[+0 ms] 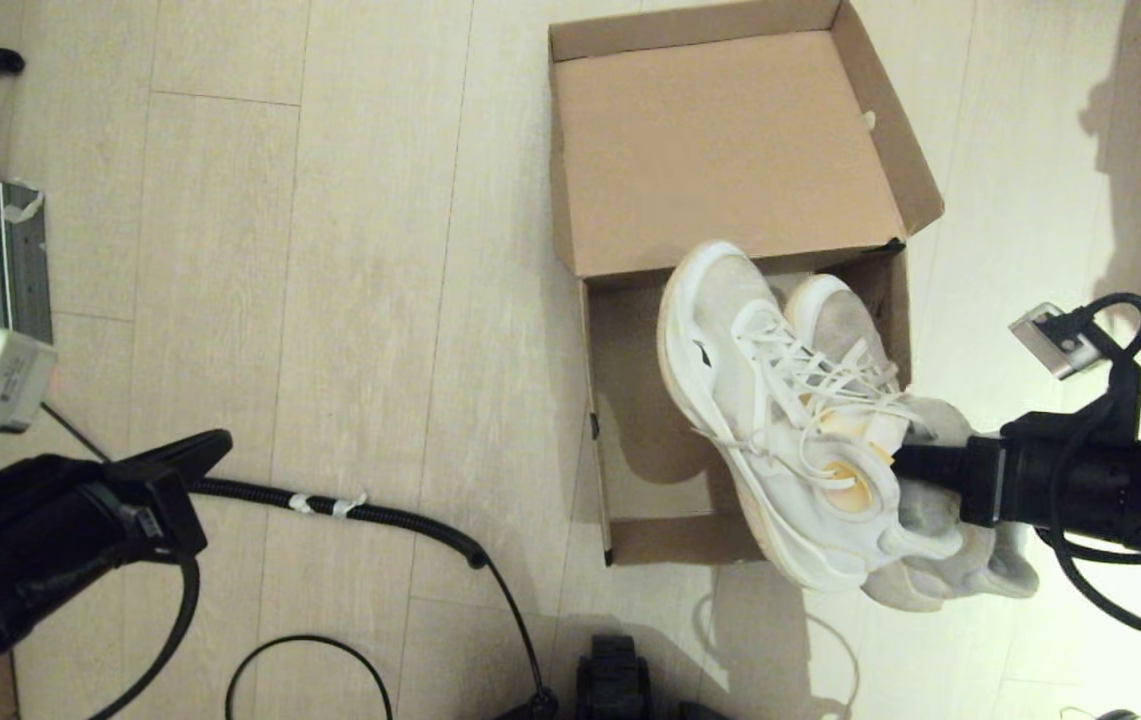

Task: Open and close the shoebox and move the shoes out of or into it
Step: Put the shoes into the shoe box

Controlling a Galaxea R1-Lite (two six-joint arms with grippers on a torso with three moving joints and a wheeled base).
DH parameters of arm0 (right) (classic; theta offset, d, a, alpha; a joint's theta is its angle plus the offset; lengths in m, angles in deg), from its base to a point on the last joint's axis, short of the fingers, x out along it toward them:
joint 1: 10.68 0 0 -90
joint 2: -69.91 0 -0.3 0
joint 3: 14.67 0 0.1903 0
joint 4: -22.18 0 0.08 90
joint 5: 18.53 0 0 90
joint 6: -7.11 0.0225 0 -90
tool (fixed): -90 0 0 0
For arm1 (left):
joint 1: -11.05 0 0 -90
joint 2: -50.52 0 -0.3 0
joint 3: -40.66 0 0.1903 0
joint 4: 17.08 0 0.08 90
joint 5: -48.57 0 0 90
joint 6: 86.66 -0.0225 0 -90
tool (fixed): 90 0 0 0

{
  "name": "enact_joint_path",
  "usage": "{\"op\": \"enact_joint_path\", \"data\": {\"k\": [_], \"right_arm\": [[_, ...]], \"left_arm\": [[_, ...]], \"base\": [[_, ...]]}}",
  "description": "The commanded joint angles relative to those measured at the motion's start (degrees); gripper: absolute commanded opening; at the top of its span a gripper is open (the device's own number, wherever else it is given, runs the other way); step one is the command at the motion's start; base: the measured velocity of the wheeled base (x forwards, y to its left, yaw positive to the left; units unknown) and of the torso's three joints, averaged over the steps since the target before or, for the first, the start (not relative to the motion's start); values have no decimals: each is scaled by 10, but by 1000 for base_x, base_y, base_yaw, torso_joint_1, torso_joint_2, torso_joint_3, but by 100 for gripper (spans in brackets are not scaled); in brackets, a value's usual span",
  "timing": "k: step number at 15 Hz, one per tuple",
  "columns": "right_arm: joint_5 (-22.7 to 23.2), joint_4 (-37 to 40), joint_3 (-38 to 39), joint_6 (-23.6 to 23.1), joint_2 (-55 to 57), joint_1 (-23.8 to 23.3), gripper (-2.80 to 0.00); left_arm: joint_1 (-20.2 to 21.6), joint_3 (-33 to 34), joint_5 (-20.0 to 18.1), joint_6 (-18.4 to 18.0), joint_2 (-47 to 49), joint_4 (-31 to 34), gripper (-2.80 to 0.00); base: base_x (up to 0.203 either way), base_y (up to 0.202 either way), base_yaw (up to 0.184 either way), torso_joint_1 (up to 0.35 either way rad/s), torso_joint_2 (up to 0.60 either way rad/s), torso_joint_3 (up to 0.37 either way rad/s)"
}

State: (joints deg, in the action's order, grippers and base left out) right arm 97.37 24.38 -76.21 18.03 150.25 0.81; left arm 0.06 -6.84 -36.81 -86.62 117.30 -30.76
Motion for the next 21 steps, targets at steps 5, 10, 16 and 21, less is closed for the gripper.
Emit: {"op": "enact_joint_path", "data": {"k": [5, 10, 16, 21], "right_arm": [[2, -71, -19, 4, 91, 16, -280], [-49, -217, -22, 1, 194, 18, 0], [-63, -234, -29, 5, 189, 18, 0], [-86, -149, -52, 41, 48, -50, 0]], "left_arm": [[0, 15, 0, 0, -6, -4, -280], [0, 14, 1, 0, -5, -4, -280], [0, 14, 1, 0, -7, -5, -280], [-5, 10, -3, 0, -5, -4, -280]], "base": [[0, 0, 0, 0, 0, 0], [0, 0, 0, 0, 0, 0], [0, 0, 0, 0, 0, 0], [0, 0, 0, 0, 0, 0]]}}
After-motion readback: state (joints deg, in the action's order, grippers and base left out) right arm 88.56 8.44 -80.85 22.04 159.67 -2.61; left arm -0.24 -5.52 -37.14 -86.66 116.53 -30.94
